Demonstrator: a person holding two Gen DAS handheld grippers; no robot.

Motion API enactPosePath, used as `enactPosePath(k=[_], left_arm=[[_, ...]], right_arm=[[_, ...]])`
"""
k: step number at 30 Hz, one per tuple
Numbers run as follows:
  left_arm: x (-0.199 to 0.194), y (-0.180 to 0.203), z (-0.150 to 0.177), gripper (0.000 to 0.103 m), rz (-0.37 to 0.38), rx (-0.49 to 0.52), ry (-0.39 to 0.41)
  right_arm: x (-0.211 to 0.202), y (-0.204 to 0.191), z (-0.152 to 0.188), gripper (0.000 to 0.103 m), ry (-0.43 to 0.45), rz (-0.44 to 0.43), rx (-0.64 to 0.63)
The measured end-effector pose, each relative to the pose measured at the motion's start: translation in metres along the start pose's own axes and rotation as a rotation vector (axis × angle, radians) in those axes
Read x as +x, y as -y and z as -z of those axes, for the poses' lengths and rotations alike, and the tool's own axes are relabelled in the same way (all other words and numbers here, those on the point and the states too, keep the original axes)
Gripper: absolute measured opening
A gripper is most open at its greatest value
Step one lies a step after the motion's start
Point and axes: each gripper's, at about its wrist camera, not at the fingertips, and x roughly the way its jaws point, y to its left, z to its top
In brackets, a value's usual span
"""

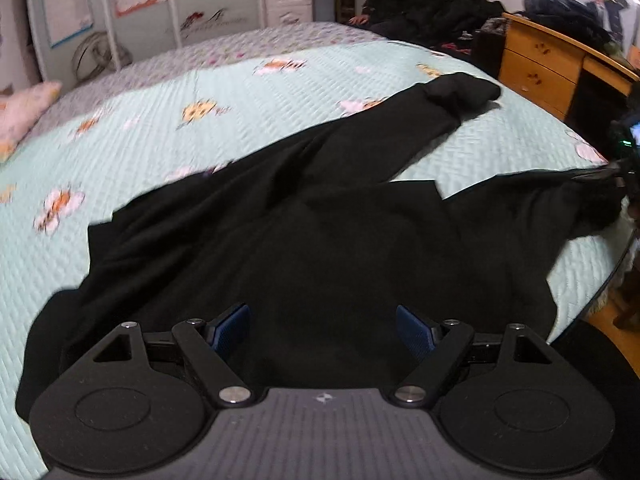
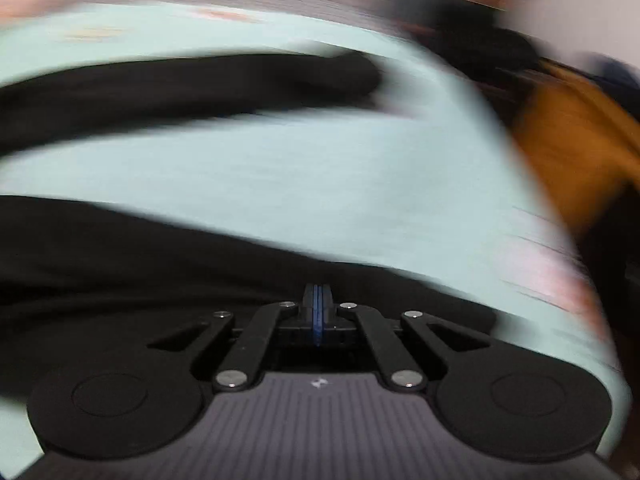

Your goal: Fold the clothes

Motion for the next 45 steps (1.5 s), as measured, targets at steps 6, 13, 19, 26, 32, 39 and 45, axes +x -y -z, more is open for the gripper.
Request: enactPosePath(k=[6, 13, 19, 26, 32, 39, 45], left_arm=[[0.019, -0.009, 0.002, 0.083, 0.01, -0.053, -0.038], [0.026, -0.014, 0.007, 0.083, 0.029, -0.073, -0.05], [0.033, -0.022, 0.008, 0.083, 0.014, -0.094, -0.046], [0.033, -0.024, 0.008, 0.083, 0.002, -0.093, -0.031], [0.036, -0.033, 0.009, 0.083, 0.044, -0.103, -0.023], [0.047, -0.043, 0.014, 0.084, 0.107, -0.144, -0.046], [0.054, -0.051, 0.013, 0.085, 0.136, -0.178, -0.06]], right_arm=[[-0.07, -0.025, -0.002, 0.008, 0.102, -0.645, 0.038], [-0.007, -0.012, 0.013, 0.0, 0.018, -0.416, 0.011], [-0.039, -0.003, -0.003, 0.008, 0.106, -0.542, 0.013], [-0.012, -0.066, -0.019, 0.001, 0.013, -0.744, -0.081], [0.01, 0.004, -0.029, 0.012, 0.05, -0.146, 0.18], [0.032, 0.01, -0.073, 0.031, 0.129, -0.415, 0.464], [0.104, 0.036, -0.13, 0.033, 0.148, -0.268, 0.751]])
